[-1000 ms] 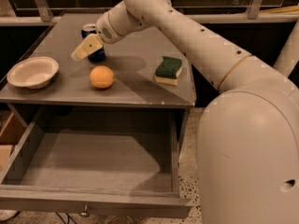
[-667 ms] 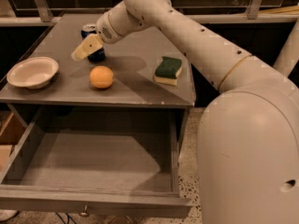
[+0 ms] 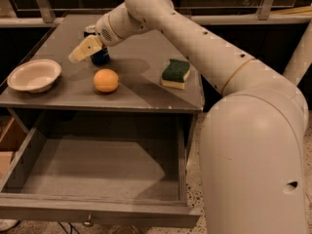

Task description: Place pepsi can into top drawer

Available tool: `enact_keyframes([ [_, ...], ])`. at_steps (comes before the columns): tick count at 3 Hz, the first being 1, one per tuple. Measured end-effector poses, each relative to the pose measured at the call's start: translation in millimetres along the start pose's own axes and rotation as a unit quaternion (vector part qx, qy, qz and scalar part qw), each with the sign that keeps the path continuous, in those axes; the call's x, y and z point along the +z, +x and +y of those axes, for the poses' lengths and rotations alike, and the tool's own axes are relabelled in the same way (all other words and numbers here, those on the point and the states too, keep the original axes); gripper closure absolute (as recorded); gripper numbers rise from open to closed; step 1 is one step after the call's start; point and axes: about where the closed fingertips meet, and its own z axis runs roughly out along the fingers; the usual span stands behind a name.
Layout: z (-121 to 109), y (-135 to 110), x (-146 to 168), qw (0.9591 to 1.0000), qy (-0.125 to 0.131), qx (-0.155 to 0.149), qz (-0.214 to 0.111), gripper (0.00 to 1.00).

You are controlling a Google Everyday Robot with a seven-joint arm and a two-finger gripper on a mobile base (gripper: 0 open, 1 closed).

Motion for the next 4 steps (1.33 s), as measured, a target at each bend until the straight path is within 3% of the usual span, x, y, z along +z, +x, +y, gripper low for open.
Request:
enact_keyframes([
  [2,0.0,0.0,0.0,1.0,0.0,0.0,0.0,0.41],
  [4,0.1,0.0,0.1,1.0,0.0,0.0,0.0,0.96],
])
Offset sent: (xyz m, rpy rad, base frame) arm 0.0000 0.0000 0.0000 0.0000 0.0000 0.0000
